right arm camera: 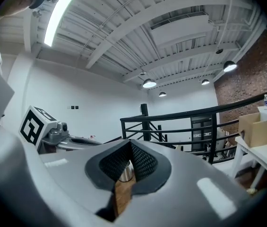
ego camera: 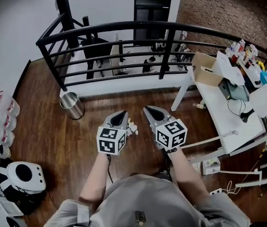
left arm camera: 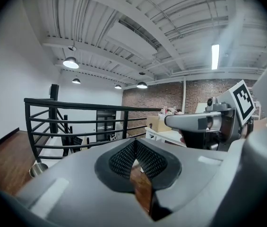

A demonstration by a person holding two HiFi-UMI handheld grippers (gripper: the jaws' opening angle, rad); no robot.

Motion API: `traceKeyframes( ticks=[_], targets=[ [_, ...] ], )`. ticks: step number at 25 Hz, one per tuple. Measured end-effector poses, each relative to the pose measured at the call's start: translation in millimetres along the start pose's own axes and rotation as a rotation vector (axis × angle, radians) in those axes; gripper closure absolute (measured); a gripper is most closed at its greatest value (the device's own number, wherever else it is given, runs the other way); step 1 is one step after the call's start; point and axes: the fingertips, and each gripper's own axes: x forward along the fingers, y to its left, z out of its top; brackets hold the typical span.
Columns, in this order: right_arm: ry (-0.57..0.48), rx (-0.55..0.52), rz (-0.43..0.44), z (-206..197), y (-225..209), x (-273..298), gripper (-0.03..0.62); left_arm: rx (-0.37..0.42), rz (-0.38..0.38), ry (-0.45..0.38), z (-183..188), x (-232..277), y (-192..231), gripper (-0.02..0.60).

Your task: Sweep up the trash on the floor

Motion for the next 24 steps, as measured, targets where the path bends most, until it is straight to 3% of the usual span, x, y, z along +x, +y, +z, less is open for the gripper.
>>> traceKeyframes(
  ticks=[24],
  targets=[
    [-0.023, -0.008, -0.049, 8.1, -17.3, -12.5, 0.594, 0.012, -0.033, -0.006, 5.3, 13.1, -13.7, 0.574]
  ],
)
